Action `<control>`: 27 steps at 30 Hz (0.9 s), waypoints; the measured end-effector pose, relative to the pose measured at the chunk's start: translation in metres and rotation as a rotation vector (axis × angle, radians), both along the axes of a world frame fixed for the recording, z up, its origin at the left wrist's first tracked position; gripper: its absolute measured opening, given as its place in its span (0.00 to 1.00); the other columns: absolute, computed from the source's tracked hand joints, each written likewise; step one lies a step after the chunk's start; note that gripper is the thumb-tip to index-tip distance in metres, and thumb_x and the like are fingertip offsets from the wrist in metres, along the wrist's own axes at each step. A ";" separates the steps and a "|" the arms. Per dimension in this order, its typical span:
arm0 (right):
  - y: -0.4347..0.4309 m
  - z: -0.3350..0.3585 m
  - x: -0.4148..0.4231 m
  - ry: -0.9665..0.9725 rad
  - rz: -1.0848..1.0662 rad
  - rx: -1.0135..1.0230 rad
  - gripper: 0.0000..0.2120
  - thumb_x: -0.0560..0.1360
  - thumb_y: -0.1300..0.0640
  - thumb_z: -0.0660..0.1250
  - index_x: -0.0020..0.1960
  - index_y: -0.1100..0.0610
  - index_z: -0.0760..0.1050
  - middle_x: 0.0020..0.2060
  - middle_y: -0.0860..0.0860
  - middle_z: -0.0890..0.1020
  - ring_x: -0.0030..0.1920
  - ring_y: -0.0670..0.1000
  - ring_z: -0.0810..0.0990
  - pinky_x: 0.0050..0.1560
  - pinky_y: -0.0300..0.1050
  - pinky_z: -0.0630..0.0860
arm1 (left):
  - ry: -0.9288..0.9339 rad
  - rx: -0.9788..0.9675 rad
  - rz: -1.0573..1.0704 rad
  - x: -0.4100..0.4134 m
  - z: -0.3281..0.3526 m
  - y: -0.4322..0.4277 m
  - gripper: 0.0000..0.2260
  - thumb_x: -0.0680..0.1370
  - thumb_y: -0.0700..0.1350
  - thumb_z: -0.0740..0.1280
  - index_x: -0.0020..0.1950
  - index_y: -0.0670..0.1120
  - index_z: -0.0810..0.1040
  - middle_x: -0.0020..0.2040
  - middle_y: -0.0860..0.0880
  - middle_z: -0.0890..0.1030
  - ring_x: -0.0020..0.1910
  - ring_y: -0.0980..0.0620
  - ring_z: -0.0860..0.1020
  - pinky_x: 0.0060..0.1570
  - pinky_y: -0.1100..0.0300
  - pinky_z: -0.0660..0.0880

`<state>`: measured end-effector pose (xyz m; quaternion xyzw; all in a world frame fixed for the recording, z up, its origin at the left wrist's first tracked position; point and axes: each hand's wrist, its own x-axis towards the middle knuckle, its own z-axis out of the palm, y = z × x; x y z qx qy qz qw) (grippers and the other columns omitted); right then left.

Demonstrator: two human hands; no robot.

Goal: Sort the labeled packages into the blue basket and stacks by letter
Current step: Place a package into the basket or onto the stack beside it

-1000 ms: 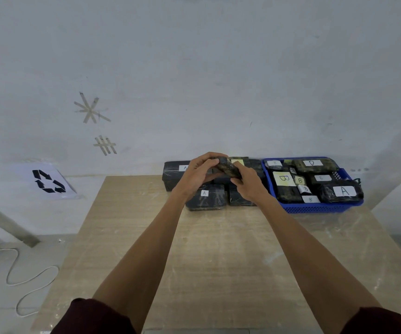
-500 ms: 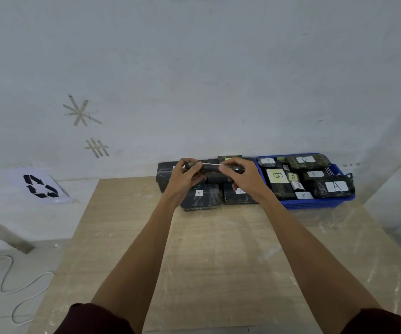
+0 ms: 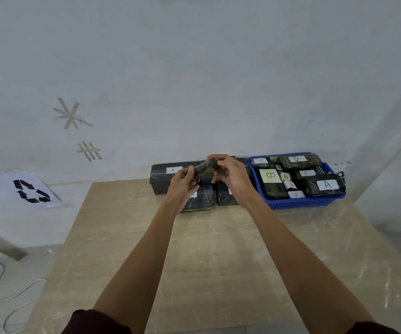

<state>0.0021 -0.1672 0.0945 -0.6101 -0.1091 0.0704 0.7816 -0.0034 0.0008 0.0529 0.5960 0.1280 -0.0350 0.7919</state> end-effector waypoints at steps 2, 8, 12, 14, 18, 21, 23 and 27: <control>-0.002 -0.002 -0.001 -0.018 0.006 0.021 0.14 0.83 0.65 0.58 0.54 0.61 0.83 0.51 0.62 0.81 0.39 0.51 0.76 0.41 0.47 0.79 | -0.004 -0.012 -0.022 -0.003 -0.002 -0.001 0.16 0.83 0.50 0.64 0.65 0.41 0.73 0.62 0.41 0.76 0.64 0.46 0.77 0.71 0.48 0.71; -0.009 -0.007 0.000 -0.054 0.001 0.015 0.14 0.82 0.66 0.59 0.55 0.63 0.84 0.49 0.65 0.81 0.38 0.51 0.77 0.40 0.47 0.78 | -0.005 0.001 -0.049 -0.003 -0.006 -0.004 0.14 0.83 0.50 0.64 0.63 0.42 0.74 0.64 0.39 0.76 0.62 0.46 0.78 0.72 0.50 0.71; -0.010 -0.004 0.002 -0.061 -0.001 0.025 0.17 0.82 0.66 0.58 0.50 0.58 0.85 0.53 0.67 0.81 0.36 0.51 0.76 0.40 0.48 0.77 | -0.010 0.018 -0.054 -0.002 -0.004 -0.005 0.16 0.83 0.51 0.64 0.64 0.41 0.73 0.65 0.39 0.76 0.65 0.45 0.78 0.71 0.51 0.71; -0.012 -0.003 0.003 -0.069 0.002 0.014 0.17 0.82 0.67 0.57 0.49 0.59 0.84 0.54 0.66 0.82 0.35 0.52 0.76 0.39 0.47 0.77 | -0.015 0.033 -0.049 -0.001 -0.004 -0.004 0.17 0.82 0.52 0.65 0.64 0.41 0.74 0.66 0.39 0.76 0.65 0.45 0.78 0.71 0.51 0.71; -0.016 -0.004 0.007 -0.047 -0.029 -0.020 0.14 0.82 0.61 0.59 0.50 0.63 0.83 0.52 0.65 0.82 0.36 0.52 0.76 0.40 0.48 0.75 | -0.033 0.054 -0.045 -0.001 -0.003 -0.005 0.18 0.80 0.52 0.69 0.63 0.42 0.75 0.64 0.39 0.78 0.65 0.45 0.79 0.69 0.53 0.73; -0.021 -0.007 0.008 -0.030 -0.074 -0.089 0.10 0.78 0.56 0.66 0.50 0.63 0.82 0.47 0.62 0.82 0.39 0.53 0.77 0.44 0.49 0.75 | -0.056 0.100 0.008 -0.001 -0.001 -0.007 0.12 0.80 0.47 0.71 0.60 0.42 0.77 0.58 0.42 0.79 0.61 0.47 0.80 0.64 0.58 0.77; -0.029 -0.010 0.008 -0.030 -0.088 -0.099 0.07 0.79 0.64 0.65 0.49 0.60 0.82 0.45 0.55 0.82 0.43 0.50 0.78 0.45 0.47 0.77 | -0.078 0.099 0.079 0.000 0.000 -0.008 0.08 0.80 0.41 0.70 0.57 0.41 0.78 0.55 0.43 0.80 0.58 0.48 0.80 0.58 0.61 0.79; -0.047 -0.022 0.013 -0.024 -0.140 -0.162 0.14 0.78 0.70 0.60 0.53 0.57 0.82 0.52 0.55 0.83 0.50 0.51 0.79 0.49 0.44 0.80 | -0.137 0.118 0.155 0.000 0.000 -0.007 0.08 0.79 0.34 0.69 0.58 0.40 0.78 0.55 0.43 0.81 0.56 0.48 0.80 0.48 0.63 0.81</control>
